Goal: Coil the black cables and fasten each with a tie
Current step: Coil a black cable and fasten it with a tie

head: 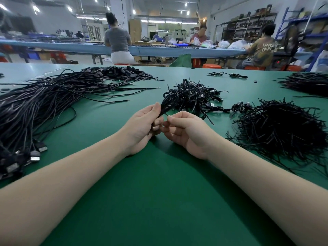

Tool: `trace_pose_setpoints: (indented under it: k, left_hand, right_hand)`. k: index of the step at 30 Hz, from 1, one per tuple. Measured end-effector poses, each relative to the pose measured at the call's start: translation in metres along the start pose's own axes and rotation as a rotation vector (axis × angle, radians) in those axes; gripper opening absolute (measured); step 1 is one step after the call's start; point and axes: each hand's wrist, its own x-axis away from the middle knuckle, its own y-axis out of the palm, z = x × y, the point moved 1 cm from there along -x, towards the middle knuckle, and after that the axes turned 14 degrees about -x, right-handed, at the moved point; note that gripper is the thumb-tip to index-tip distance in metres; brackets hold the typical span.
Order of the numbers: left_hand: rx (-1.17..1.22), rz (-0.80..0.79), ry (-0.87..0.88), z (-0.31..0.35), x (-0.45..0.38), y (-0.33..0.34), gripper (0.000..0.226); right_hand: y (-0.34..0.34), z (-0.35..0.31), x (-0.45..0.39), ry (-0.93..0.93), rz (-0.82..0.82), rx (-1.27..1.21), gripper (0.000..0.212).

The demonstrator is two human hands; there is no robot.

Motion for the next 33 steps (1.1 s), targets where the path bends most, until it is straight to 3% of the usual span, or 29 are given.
trace_pose_setpoints:
  k: [6, 8, 14, 20, 26, 33]
  left_hand:
    - [0.003, 0.007, 0.006, -0.002, -0.002, -0.001, 0.025]
    - [-0.025, -0.005, 0.016, -0.002, -0.002, -0.001, 0.022]
    - [-0.059, -0.008, 0.012, -0.002, -0.002, 0.001, 0.023]
    - [-0.044, 0.017, 0.004, -0.002, -0.002, 0.001, 0.027]
    - [-0.057, 0.055, 0.012, -0.002, -0.002, 0.001, 0.029]
    - [-0.098, 0.049, 0.061, -0.001, 0.000, 0.003, 0.027]
  right_hand:
    - [0.000, 0.003, 0.001, -0.147, 0.081, -0.057, 0.011]
    - [-0.001, 0.003, 0.002, -0.238, 0.123, -0.013, 0.017]
    - [-0.002, 0.001, 0.004, -0.392, 0.171, 0.125, 0.004]
    - [-0.002, 0.006, 0.003, -0.358, 0.148, 0.189, 0.007]
    - [0.002, 0.002, 0.006, -0.118, 0.114, 0.086, 0.017]
    - [0.004, -0.003, 0.006, -0.024, 0.107, 0.083, 0.008]
